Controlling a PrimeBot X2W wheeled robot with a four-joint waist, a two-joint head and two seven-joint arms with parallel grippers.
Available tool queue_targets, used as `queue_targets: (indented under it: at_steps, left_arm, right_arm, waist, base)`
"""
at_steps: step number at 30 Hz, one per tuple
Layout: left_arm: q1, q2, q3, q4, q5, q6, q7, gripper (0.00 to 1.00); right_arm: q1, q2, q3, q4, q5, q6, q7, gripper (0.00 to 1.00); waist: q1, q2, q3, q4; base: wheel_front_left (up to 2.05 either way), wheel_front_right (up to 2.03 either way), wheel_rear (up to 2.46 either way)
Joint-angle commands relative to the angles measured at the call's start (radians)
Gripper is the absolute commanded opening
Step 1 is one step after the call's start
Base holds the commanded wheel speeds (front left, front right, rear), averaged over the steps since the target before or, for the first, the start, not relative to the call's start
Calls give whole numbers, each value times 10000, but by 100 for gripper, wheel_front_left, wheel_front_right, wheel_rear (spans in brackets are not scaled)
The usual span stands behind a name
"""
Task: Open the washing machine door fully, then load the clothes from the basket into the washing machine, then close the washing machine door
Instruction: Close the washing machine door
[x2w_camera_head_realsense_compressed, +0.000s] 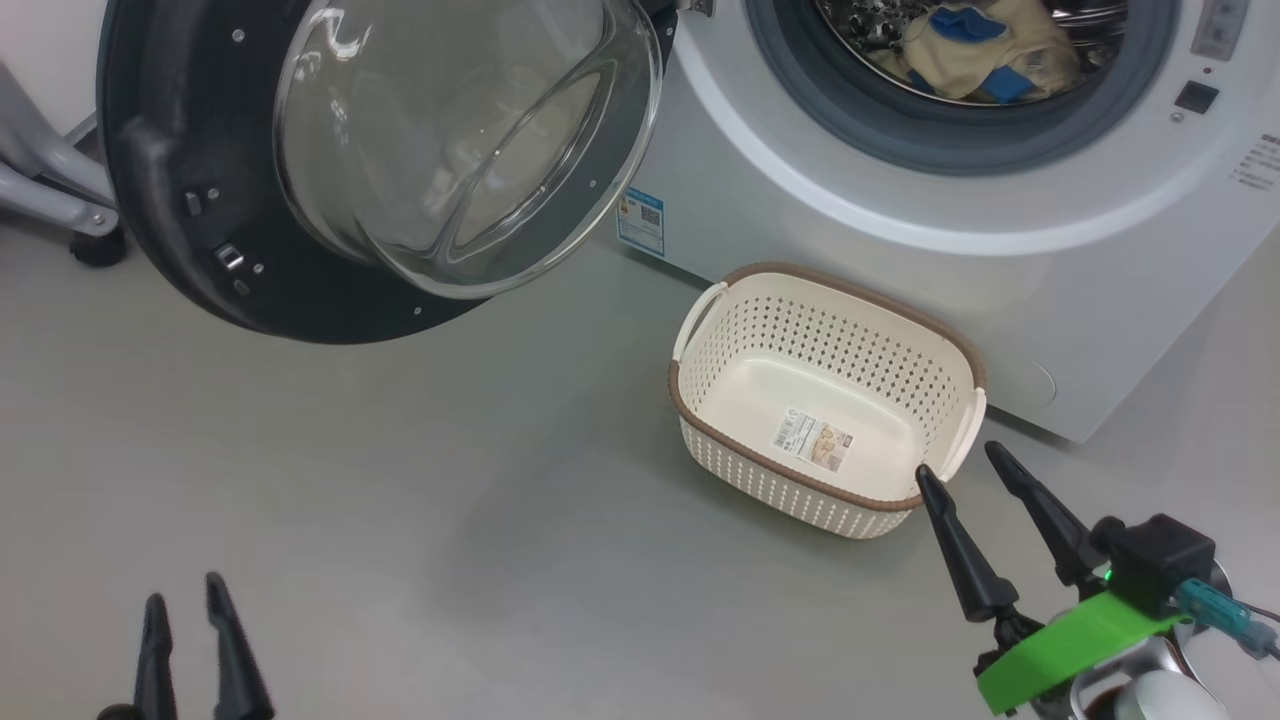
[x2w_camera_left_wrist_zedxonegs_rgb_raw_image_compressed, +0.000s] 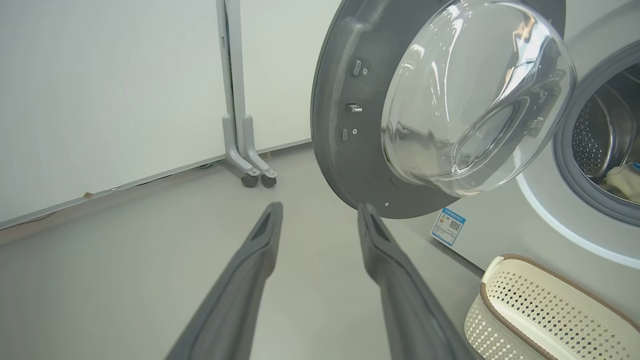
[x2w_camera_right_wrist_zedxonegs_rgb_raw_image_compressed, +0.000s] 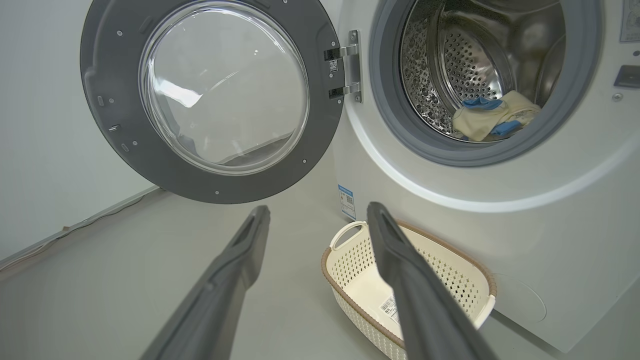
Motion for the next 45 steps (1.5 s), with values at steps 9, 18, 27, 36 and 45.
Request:
queue_targets:
  at_steps: [9,18,27,36,45]
  left_arm:
    - [-683,45,1027,-723,-328,-303,-69,0]
    - [-1728,547,1860,-640,-618,-651,-69,0]
    - [-3603,1689,3078,-216,-2085,-1124,455,0]
    - [-5827,3091,4184,1128,-3673,-1612,1147,0]
    - [-8219,4166,4928,2994,-5388,-1855,2198,0]
  right_arm:
    - [-508,-256,138,-316,86,-2,-82,100]
    - [-550,-280,78,-354,70,-2,-82,100]
    - [-587,-323,61,-392,69,-2,-64,100]
    - [-708,-408,200,-420,90,-2,-20,100]
    - [-768,-618,203,-622,88,-2,114,100]
  waist:
    - [0,0,195,-300]
    - [0,0,338,-545]
    - [0,0,405,-648]
    - [0,0,477,-854]
    - [0,0,791,-1124]
  base:
    - [0,0,0]
    - [0,0,0]
    - [0,0,0]
    - [0,0,0]
    - [0,0,0]
